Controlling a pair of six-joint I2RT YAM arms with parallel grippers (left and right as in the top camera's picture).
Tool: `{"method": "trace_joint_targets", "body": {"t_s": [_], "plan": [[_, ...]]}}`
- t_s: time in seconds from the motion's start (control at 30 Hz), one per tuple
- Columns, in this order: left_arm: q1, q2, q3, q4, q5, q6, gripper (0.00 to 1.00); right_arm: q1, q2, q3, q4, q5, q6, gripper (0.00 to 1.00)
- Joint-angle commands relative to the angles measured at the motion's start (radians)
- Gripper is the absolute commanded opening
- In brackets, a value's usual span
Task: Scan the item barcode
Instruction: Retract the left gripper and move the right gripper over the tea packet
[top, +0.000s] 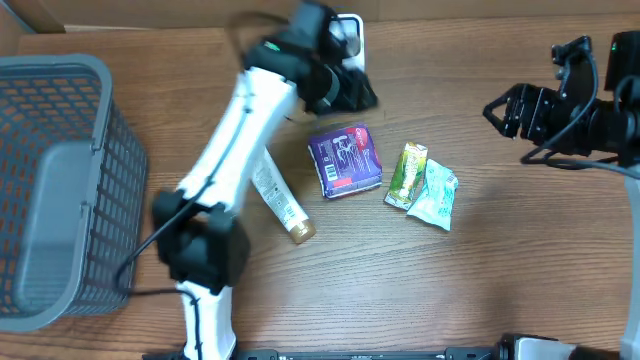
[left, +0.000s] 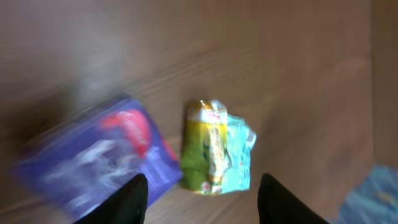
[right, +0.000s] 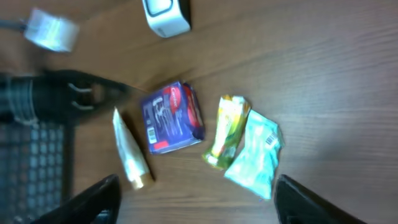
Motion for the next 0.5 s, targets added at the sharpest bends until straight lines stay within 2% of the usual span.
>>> {"method": "trace_joint_targets", "body": {"t_s": [0.0,0.1,0.23,0.47], "plan": [[0.053,-0.147,0.153,-0.109,-0.129,0.06,0.49,0.006,0.05,0.016,-0.014,0.001,0.067,0.58],[0.07,-0.219,0.191,-0.207,-0.265,0.06,0.43,0.025,0.075,0.016,-0.021,0.001,0.073,0.43],[0.072,-0.317,0.197,-0.32,-0.492,0.06,0.33,0.073,0.108,0.015,-0.023,0.005,0.073,0.34],[0.074,-0.418,0.197,-0.479,-0.687,0.049,0.32,0.188,0.158,0.015,-0.013,0.116,0.133,0.17]]}}
